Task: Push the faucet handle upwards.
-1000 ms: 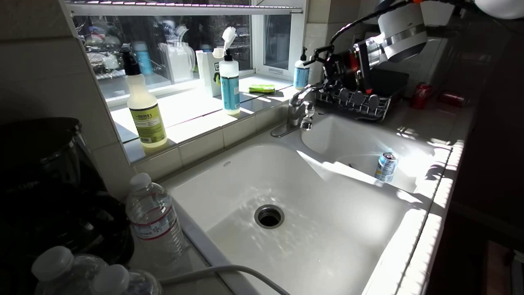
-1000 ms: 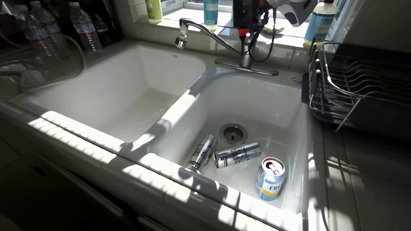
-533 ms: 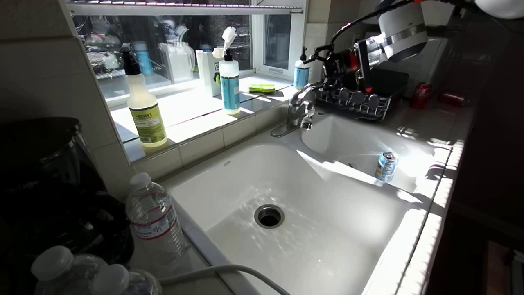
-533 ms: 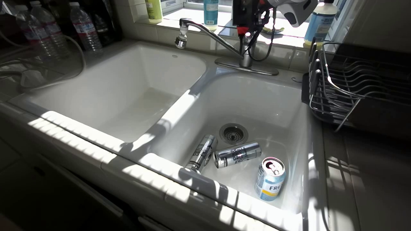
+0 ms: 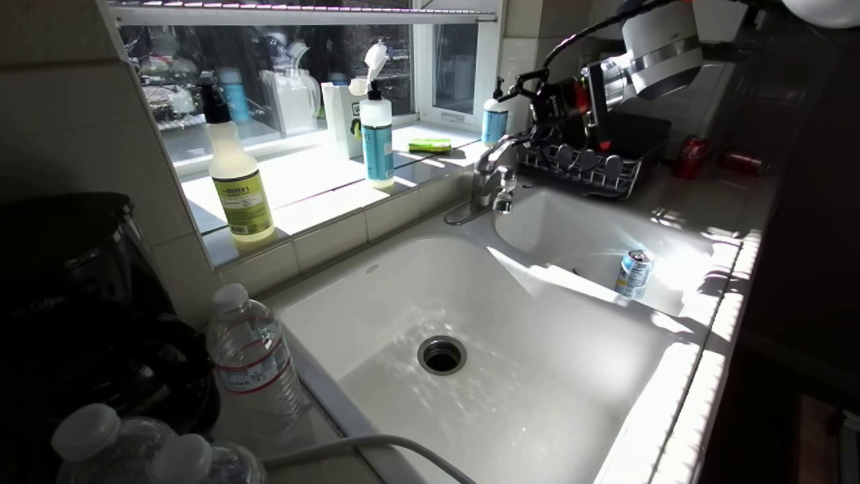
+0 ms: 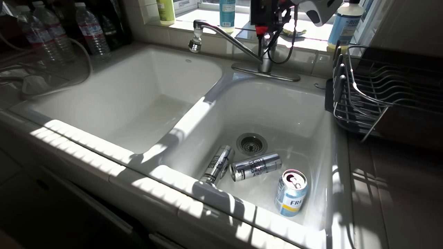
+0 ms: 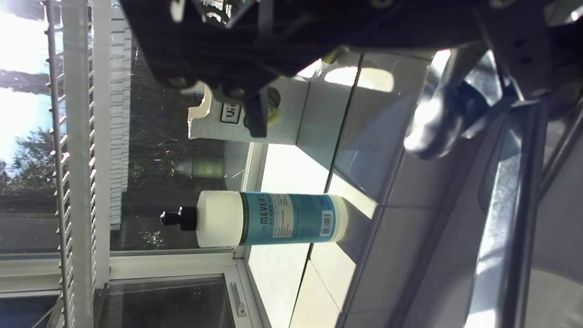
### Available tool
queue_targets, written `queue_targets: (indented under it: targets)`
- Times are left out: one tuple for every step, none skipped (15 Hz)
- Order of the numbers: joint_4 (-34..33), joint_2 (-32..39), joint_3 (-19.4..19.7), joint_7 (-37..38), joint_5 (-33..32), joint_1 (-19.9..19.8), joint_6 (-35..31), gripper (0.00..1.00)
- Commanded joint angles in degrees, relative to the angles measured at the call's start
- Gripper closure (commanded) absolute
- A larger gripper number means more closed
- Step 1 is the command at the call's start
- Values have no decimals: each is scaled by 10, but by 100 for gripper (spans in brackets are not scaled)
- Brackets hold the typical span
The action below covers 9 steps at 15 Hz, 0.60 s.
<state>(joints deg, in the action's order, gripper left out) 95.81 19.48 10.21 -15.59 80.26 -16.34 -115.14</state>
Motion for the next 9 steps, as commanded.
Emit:
queue_targets:
  targets:
    - [-42,-11,-3,2,23,4,-10,0]
    - [-46,-10,-3,2,21,4,-9,0]
    - [-47,-9,-3,4,17,5,-9,0]
    - [-46,-7,-3,7,13,5,-9,0]
    - [-45,-6,-3,7,12,5,-9,0]
    - [-44,-5,-1,14,3,7,-12,0]
    - [-42,-4,1,25,-12,10,-13,0]
    - [-38,-6,2,32,-26,11,-9,0]
    - [-37,-8,3,41,-40,13,-10,0]
